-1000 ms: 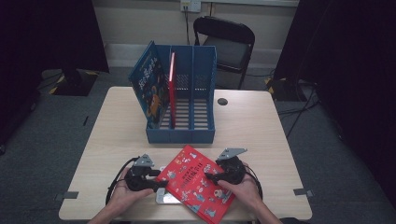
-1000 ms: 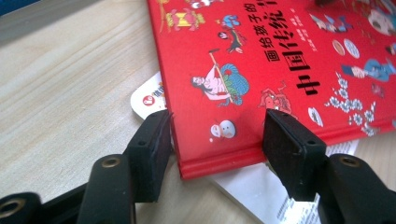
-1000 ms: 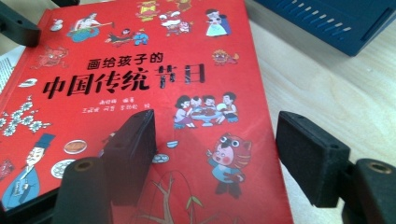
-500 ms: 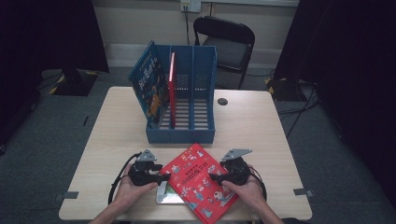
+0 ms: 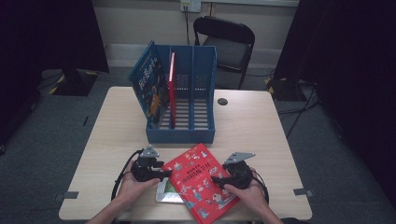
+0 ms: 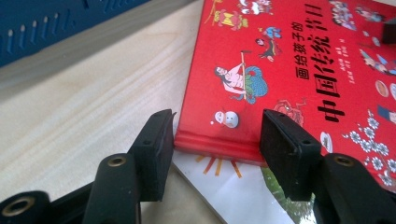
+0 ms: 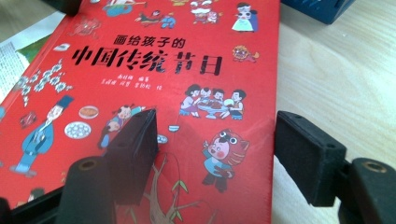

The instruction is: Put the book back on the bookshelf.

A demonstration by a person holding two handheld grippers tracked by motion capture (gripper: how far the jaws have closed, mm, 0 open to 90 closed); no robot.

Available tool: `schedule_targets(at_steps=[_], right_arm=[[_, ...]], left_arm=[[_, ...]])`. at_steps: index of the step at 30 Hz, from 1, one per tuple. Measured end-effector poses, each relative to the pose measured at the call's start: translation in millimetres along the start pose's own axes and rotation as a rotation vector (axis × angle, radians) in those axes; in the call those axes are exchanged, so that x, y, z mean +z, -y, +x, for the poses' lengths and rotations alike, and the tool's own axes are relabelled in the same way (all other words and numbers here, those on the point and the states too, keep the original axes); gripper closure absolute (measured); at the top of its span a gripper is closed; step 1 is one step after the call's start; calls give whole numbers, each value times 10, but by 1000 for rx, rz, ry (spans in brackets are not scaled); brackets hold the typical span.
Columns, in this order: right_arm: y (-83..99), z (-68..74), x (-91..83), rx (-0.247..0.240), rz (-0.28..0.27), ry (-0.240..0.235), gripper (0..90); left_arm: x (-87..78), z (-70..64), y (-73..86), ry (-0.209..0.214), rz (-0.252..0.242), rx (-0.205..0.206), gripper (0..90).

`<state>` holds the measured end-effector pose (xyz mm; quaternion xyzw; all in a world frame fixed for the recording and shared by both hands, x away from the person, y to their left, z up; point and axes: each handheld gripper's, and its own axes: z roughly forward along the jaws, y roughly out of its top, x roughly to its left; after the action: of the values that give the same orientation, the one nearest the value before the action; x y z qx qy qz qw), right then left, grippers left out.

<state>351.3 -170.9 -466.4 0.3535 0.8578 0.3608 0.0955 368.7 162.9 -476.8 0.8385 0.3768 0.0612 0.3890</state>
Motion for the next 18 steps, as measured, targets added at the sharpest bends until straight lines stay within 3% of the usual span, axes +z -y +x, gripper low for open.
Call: schedule_targets(at_steps=[5, 7, 9, 11, 13, 18], right_arm=[[66, 6, -53, 4, -10, -4, 317], [79, 15, -64, 3, -11, -2, 317], [82, 13, -62, 3, -16, -4, 316], [85, 9, -60, 1, -19, -6, 316], [87, 1, -59, 0, -22, -11, 315], [83, -2, -57, -1, -20, -12, 314]], left_arm=[[56, 51, -30, -8, -30, -31, 452], [52, 44, -30, -9, -33, -29, 457], [35, 1, -27, -36, -29, -7, 460], [-16, -48, -7, 6, -29, 10, 477], [-60, -101, 34, 17, -42, 16, 462], [-34, -135, 105, 96, -7, 3, 438]])
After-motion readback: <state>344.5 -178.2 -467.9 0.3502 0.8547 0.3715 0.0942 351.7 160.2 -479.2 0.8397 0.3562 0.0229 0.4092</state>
